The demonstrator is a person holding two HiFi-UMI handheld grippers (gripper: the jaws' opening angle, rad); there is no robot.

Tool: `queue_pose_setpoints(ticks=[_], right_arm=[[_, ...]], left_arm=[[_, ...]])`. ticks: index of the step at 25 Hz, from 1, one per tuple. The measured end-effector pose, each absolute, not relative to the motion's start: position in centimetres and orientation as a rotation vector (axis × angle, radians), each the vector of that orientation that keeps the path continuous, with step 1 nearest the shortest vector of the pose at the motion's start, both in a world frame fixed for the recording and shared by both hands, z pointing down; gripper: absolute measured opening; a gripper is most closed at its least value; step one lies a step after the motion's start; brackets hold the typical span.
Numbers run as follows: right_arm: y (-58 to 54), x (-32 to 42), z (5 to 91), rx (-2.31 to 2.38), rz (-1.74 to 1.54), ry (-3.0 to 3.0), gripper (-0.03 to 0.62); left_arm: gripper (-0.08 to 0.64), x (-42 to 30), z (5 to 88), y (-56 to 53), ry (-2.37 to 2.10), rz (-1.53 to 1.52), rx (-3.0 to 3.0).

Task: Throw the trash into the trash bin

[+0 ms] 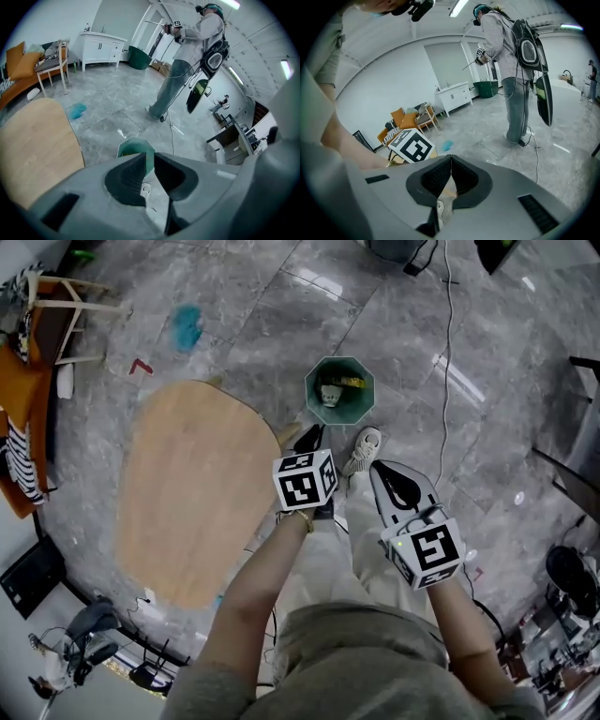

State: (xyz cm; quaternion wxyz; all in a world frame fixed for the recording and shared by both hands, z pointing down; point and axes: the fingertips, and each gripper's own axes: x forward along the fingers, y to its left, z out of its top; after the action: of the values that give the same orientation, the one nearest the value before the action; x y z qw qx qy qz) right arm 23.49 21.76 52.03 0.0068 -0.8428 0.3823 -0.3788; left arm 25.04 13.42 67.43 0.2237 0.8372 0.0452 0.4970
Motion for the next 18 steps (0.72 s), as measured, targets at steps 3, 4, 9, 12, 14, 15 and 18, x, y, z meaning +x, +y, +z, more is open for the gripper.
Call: queue_pose_setpoints(ticks=[3,4,9,12,14,15,18], right_arm=[[21.4,23.5,51.2,-2.656,-1.17,1.178,0.009],[21.2,23.6,50.9,-2.662,-1.162,1.173,0.009],[21.1,24.1,49.2,-2.705,-1.122,1.171,0.009],[20.7,24.4,48.0,-2.722,-1.096,1.169,0.009],[20.4,24.6,47.3,-2.736,-1.084,1.173,0.009],[20.2,24.6,46.9,-2.743,-1.08,1.174,0.009],[20.0,24.5,46.0,-2.756,-1.074,1.174,0.009]], left_arm=[[0.06,24.8,65.8,13.0,0.149,1.349,2.324],[0.06,24.8,65.2,12.9,0.161,1.342,2.334],[0.052,24.5,62.1,12.5,0.204,1.312,2.352],[0.043,24.2,60.4,12.2,0.228,1.298,2.35],[0.04,24.1,59.3,11.9,0.238,1.288,2.35],[0.038,24.0,58.7,11.8,0.242,1.28,2.349],[0.035,23.8,56.9,11.6,0.254,1.257,2.345]])
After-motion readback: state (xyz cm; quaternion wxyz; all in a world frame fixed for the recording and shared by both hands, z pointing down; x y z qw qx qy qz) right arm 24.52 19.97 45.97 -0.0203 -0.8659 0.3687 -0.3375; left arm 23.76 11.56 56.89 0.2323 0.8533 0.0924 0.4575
